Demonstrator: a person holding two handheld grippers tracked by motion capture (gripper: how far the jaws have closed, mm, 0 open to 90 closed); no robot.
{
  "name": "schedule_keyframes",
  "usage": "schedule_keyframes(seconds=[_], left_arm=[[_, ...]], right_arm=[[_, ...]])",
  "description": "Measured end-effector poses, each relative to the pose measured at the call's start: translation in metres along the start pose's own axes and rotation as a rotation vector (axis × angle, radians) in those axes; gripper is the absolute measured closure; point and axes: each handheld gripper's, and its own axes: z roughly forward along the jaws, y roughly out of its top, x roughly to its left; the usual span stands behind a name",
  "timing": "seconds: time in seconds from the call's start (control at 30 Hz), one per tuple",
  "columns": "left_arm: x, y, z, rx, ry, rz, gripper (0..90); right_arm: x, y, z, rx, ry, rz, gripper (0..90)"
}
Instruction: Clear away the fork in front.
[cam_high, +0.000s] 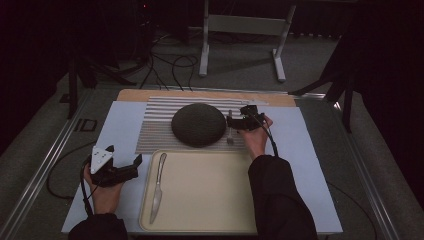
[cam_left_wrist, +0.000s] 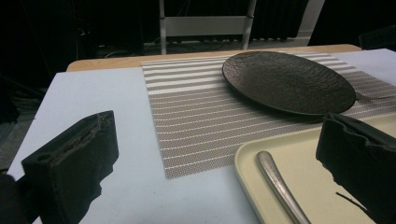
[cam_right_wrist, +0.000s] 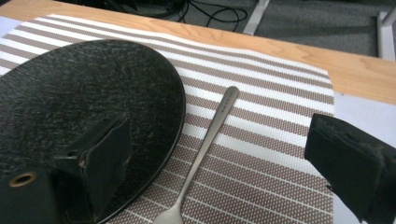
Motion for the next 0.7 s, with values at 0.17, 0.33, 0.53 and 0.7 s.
schedule_keyframes(seconds=[0.17, 0.33, 0.53, 0.7], left_arm=[[0.0, 0.0, 0.0, -0.002, -0.001, -0.003, 0.0], [0.001, 0.0, -0.001, -0.009, -0.001, -0.011, 0.0], [0.002, 0.001, -0.003, -0.016, -0.001, -0.016, 0.0], [0.002, 0.001, -0.004, -0.019, -0.002, -0.023, 0.0]], right_arm=[[-0.001, -0.003, 0.006, 0.009, -0.007, 0.009, 7.6], [-0.001, -0.008, 0.012, 0.023, -0.02, 0.017, 8.3], [-0.003, -0.011, 0.019, 0.051, -0.044, 0.007, 9.9], [-0.006, -0.013, 0.024, 0.067, -0.063, 0.023, 15.0]])
